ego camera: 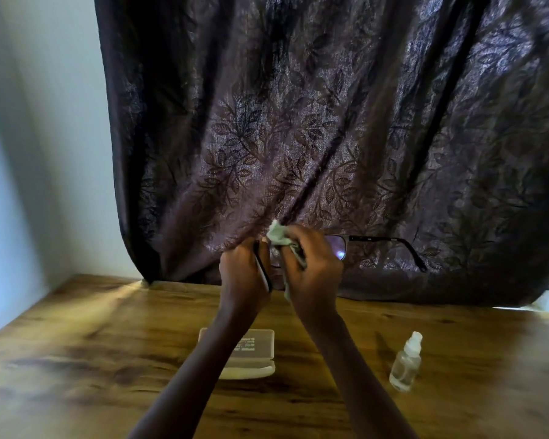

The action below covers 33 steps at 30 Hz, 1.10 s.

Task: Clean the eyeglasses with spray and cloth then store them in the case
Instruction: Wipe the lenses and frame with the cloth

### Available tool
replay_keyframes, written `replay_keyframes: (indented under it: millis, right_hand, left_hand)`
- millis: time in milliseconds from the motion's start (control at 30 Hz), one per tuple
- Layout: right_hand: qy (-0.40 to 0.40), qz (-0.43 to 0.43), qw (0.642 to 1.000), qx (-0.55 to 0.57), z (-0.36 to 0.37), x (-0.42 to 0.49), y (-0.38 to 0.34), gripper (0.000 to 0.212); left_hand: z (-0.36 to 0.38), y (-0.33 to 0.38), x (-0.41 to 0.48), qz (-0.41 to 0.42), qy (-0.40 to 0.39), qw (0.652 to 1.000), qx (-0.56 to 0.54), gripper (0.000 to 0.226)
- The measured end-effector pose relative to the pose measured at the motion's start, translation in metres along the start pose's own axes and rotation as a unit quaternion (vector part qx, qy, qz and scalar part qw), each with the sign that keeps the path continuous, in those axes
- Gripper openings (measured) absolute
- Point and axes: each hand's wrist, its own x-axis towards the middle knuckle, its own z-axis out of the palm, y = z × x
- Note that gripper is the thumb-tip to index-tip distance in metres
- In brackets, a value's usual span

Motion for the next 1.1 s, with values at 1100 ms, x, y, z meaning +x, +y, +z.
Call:
replay_keyframes:
  millis: [1100]
  right_hand:
    - [-0.07, -0.154, 0.972, -0.164, -0.003, -0.01, 0.009, 0.03]
  left_hand:
    - [0.004, 0.001, 0.01, 0.036, 0.037, 0.997, -0.058, 0.033]
